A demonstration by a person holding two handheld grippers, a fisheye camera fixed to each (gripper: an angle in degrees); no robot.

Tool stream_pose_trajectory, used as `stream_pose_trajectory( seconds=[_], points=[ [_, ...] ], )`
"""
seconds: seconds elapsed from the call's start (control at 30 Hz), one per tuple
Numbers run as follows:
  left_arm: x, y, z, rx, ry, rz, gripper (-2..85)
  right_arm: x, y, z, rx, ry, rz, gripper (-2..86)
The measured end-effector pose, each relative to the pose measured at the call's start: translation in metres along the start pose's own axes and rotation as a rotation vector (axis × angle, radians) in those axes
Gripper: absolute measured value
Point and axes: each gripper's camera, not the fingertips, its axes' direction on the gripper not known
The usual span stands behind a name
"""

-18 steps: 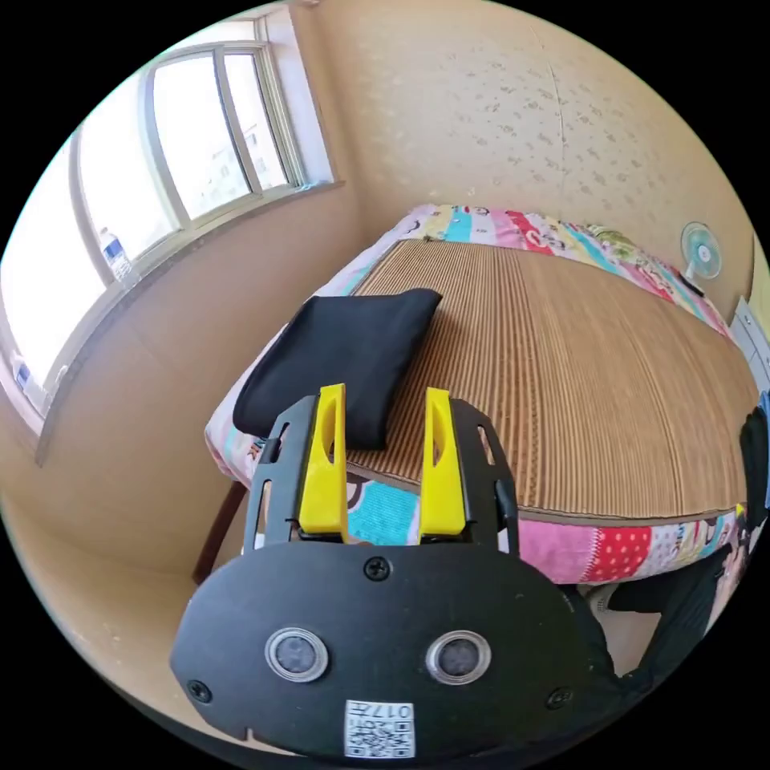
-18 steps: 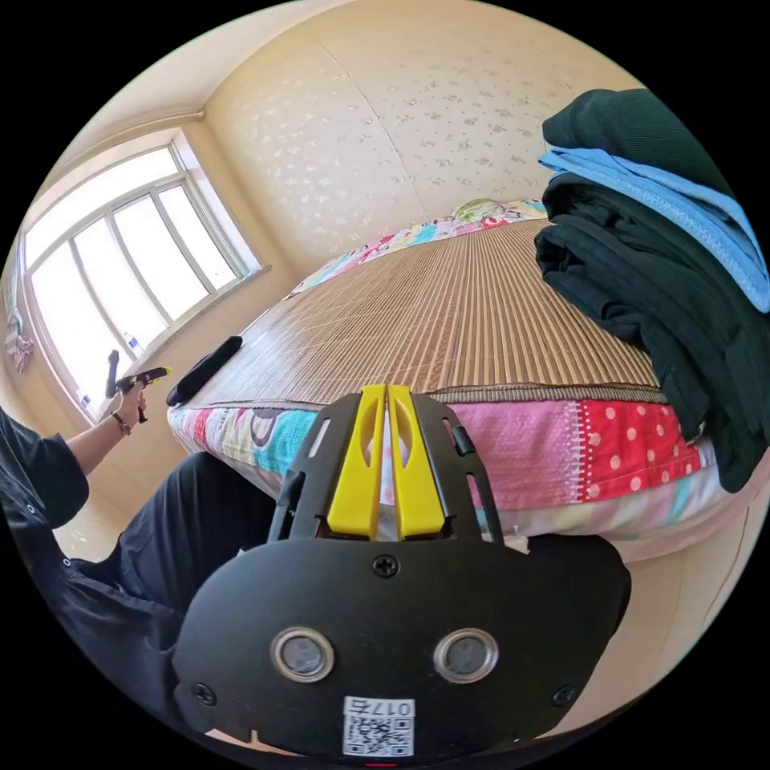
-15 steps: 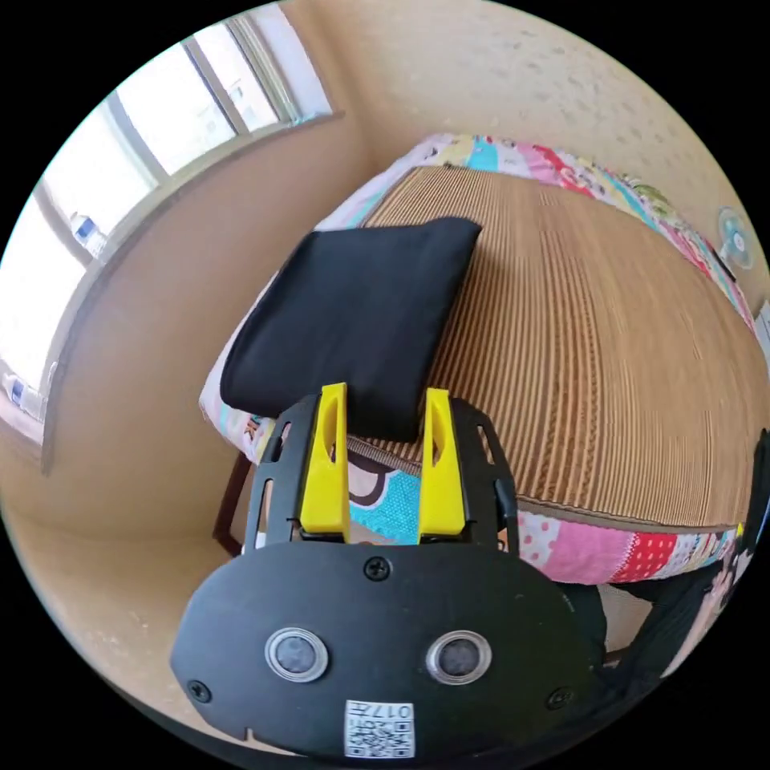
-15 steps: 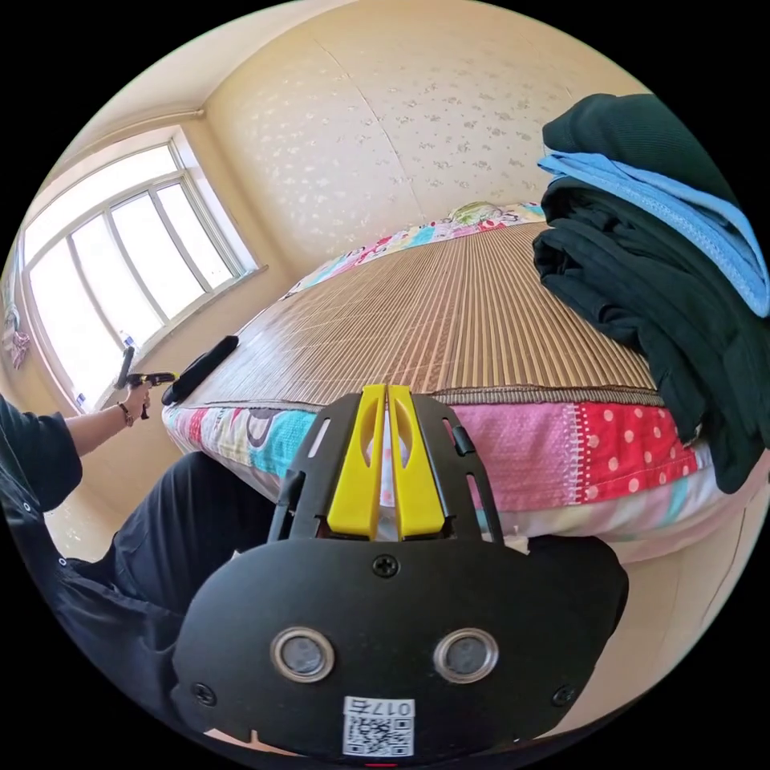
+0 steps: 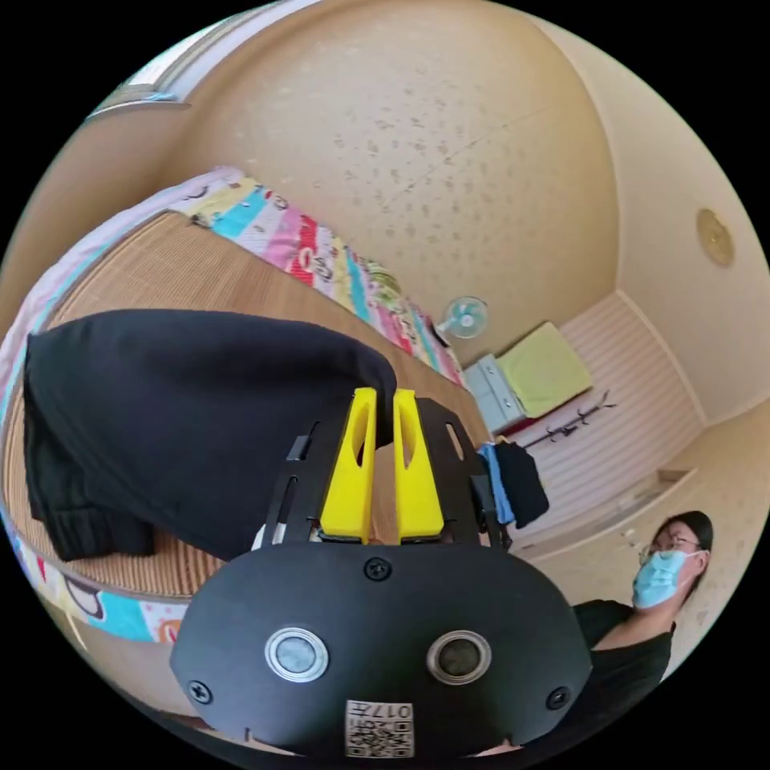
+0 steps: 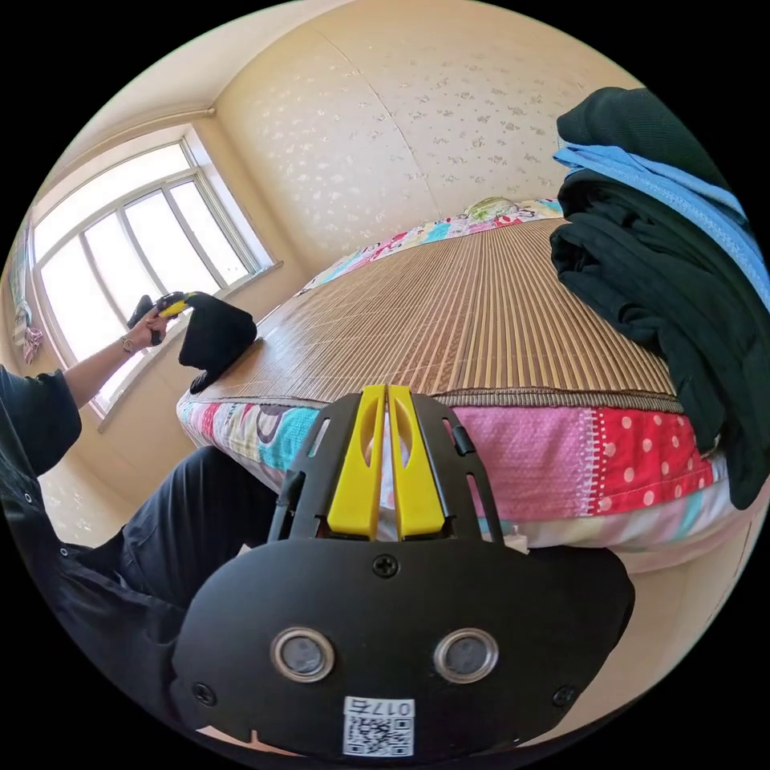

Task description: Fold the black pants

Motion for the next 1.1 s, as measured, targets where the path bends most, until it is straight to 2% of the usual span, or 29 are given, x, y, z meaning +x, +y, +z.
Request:
stream_pose_trajectory(
  seconds=[0.07, 0.23, 0.33, 0.43, 0.5, 0.53, 0.6, 0.7, 0.77, 0.83, 0.93, 1.03, 1.1],
  points=[
    [0.049, -0.008, 0.03, -0.009, 0.259, 0.035, 3.9, 0.006, 0.004, -0.006, 0.019, -0.005, 0.008, 0.3],
    [0.141, -0.029, 0.064, -0.026, 0.557, 0.117, 3.8, 0.017, 0.013, -0.018, 0.035, -0.013, 0.0, 0.3],
    [0.177, -0.024, 0.045, 0.1, 0.747, 0.181, 3.9, 0.022, 0.016, -0.023, 0.04, 0.001, -0.014, 0.3],
    [0.148, -0.006, 0.016, 0.295, 0.815, 0.103, 4.2, 0.031, 0.018, -0.028, 0.052, -0.006, -0.003, 0.2],
    [0.108, 0.014, 0.004, 0.384, 0.731, 0.011, 4.3, 0.04, 0.019, -0.032, 0.063, -0.022, 0.018, 0.3],
    [0.077, 0.03, -0.002, 0.408, 0.63, -0.048, 4.3, 0.045, 0.019, -0.033, 0.071, -0.035, 0.031, 0.2],
    [0.025, 0.058, -0.004, 0.385, 0.457, -0.178, 4.3, 0.052, 0.019, -0.035, 0.082, -0.052, 0.044, 0.2],
    [-0.059, 0.118, 0.008, 0.276, 0.092, -0.375, 4.8, 0.059, 0.018, -0.035, 0.087, -0.064, 0.052, 0.2],
    [-0.104, 0.151, 0.03, 0.09, -0.349, -0.333, 5.5, 0.061, 0.016, -0.033, 0.084, -0.068, 0.049, 0.2],
    [-0.113, 0.176, 0.044, 0.024, -0.626, -0.3, 5.2, 0.061, 0.014, -0.029, 0.072, -0.068, 0.035, 0.2],
    [-0.093, 0.2, 0.051, 0.086, -0.676, -0.186, 4.1, 0.061, 0.011, -0.024, 0.057, -0.076, 0.02, 0.2],
    [-0.049, 0.201, 0.061, 0.161, -0.538, -0.018, 5.7, 0.063, 0.009, -0.021, 0.06, -0.071, 0.013, 0.2],
    [-0.014, 0.189, 0.084, 0.143, -0.418, 0.087, 7.2, 0.068, 0.005, -0.016, 0.052, -0.084, 0.023, 0.2]
  ],
)
